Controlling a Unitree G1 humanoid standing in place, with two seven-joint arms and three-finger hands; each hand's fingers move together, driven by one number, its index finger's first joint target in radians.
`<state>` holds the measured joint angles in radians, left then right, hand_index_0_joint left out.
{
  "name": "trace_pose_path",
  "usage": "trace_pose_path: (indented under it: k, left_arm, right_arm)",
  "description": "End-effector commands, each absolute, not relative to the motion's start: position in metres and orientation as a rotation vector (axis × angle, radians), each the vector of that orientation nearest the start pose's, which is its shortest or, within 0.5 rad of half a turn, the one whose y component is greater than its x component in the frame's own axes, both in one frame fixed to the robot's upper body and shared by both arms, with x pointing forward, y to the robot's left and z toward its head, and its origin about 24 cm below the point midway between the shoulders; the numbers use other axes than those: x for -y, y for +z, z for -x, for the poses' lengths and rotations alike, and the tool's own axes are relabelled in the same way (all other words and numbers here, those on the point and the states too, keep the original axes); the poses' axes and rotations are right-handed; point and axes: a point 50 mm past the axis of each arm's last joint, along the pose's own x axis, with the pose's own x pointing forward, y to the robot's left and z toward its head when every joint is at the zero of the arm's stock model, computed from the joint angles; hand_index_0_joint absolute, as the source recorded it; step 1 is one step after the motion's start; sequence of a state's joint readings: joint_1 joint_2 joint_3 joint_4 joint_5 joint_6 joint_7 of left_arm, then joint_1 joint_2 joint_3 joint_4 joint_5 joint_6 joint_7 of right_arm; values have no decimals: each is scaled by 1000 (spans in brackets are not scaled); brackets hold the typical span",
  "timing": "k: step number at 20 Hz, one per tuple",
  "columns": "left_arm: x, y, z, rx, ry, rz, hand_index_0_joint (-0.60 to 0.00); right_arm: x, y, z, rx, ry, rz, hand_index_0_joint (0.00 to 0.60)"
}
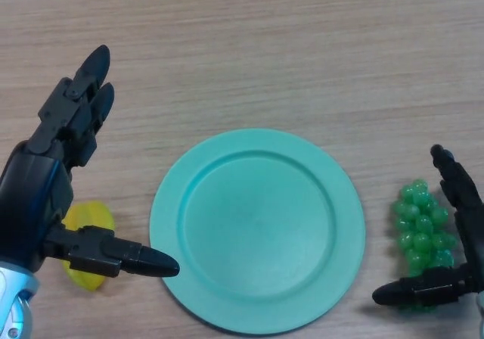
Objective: Pick up the green grapes and place it on the plate
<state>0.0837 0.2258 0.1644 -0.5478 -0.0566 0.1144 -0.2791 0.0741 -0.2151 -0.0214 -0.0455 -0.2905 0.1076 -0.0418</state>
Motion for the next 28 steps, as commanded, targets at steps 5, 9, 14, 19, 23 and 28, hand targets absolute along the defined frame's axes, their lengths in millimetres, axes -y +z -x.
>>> trace_pose_path:
  k: [5,9,14,19,23,28]
  left_arm:
    - [-192,171,-208,547,-127,-300,0]
    - [-192,172,-206,554,-123,-296,0]
    - [-192,174,-203,553,-127,-286,0]
    - [-196,176,-202,564,-108,-279,0]
    - [-200,175,-200,572,-95,-274,0]
    - [-205,173,-197,573,-77,-267,0]
  right_arm:
    - [212,51,-239,21,-97,522,600]
    - [215,71,-240,78,-92,454,600]
    - [193,139,-237,256,-42,283,600]
    - [135,183,-232,386,126,289,600]
    - [79,192,-227,441,283,302,600]
    - [50,184,-232,472,336,467,400]
